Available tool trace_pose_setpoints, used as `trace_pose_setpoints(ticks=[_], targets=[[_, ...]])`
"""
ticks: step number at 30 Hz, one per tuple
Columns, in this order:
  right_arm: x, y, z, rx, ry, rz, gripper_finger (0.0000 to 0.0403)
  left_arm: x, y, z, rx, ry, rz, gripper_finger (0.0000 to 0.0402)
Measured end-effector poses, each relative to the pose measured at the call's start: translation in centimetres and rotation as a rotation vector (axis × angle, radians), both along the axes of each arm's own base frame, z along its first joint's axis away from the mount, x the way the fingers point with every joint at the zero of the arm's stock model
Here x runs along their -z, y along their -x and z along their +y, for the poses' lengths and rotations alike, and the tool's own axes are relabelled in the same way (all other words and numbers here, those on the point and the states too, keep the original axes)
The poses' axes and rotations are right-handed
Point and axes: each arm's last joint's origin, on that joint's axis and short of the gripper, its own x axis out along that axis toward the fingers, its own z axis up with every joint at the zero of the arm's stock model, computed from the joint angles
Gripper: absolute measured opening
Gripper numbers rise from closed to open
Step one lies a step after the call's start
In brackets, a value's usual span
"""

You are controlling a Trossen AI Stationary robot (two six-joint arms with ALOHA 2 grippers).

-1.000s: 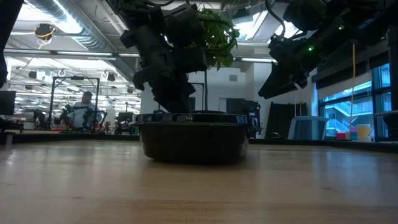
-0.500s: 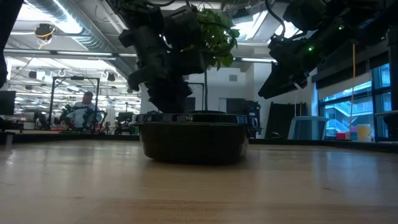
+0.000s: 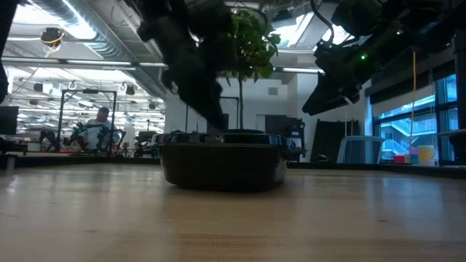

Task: Pick and placing Produce into tupperware
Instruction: Return to Home Position

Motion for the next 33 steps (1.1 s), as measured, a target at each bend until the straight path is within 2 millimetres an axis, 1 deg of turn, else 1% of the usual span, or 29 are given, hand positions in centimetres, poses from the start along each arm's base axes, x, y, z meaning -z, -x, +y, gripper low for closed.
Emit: trace_pose_setpoints(ticks=[3,5,8,14,18,20,23,28,30,33], targets=[[0.0,0.0,0.0,-0.001,0.001,0.000,0.0191,-2.1,0.8,0.8,-0.037,-0.022,-0.057,0.0108],[0.0,0.0,0.0,-0.002,0.003,-0.002,0.0191,-3.0,1.6,1.4,-0.077,-0.056,-0.050,0.0109],[0.0,0.0,-0.1,0.002,0.004,-0.001,0.0191,-3.6,2.4,2.4,-0.131,-0.088,-0.038,0.0110],[-0.1,0.0,-0.5,0.035,-0.009,-0.017,0.0191,-4.4,4.5,5.5,-0.232,-0.059,0.015,0.0110],[-0.1,0.0,-0.6,0.067,-0.038,-0.044,0.0191,-5.5,5.7,7.5,-0.260,0.002,-0.033,0.0110],[-0.1,0.0,-0.7,0.075,-0.047,-0.052,0.0191,-6.2,5.9,8.7,-0.265,0.027,-0.112,0.0110],[-0.2,0.0,-0.7,0.090,-0.064,-0.067,0.0191,-7.5,6.3,10.3,-0.228,0.058,-0.242,0.0110],[-0.3,-0.1,-0.7,0.091,-0.065,-0.083,0.0191,-8.4,6.5,11.6,-0.204,0.048,-0.349,0.0110],[-0.3,-0.1,-0.7,0.089,-0.061,-0.089,0.0191,-8.5,6.4,11.7,-0.195,0.034,-0.366,0.0110],[-0.3,-0.1,-0.7,0.070,-0.037,-0.071,0.0191,-8.6,6.3,11.5,-0.132,-0.020,-0.361,0.0110]])
